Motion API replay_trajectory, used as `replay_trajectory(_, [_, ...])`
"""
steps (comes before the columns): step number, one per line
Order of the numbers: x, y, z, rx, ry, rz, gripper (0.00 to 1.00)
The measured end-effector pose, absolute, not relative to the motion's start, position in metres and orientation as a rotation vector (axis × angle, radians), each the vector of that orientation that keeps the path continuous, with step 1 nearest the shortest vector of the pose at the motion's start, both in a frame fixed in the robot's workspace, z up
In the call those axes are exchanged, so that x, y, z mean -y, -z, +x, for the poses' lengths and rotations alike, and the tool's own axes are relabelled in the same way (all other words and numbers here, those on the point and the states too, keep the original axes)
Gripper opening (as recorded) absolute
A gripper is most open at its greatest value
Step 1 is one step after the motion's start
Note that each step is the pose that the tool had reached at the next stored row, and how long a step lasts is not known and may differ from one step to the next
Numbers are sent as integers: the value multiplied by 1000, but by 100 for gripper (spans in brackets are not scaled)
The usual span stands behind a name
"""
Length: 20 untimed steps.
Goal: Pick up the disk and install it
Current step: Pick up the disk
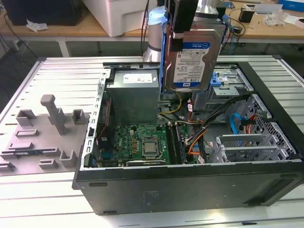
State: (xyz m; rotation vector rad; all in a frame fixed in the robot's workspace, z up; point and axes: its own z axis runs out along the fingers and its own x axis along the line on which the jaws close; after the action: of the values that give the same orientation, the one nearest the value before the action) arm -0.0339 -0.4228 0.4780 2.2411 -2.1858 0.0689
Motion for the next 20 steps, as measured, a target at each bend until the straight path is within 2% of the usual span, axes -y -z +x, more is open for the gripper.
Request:
replay_trajectory(7, [430, -478, -34, 2186, -69, 2241, 37])
replay_trajectory(20, [491, -478, -25, 2185, -68, 2241, 37])
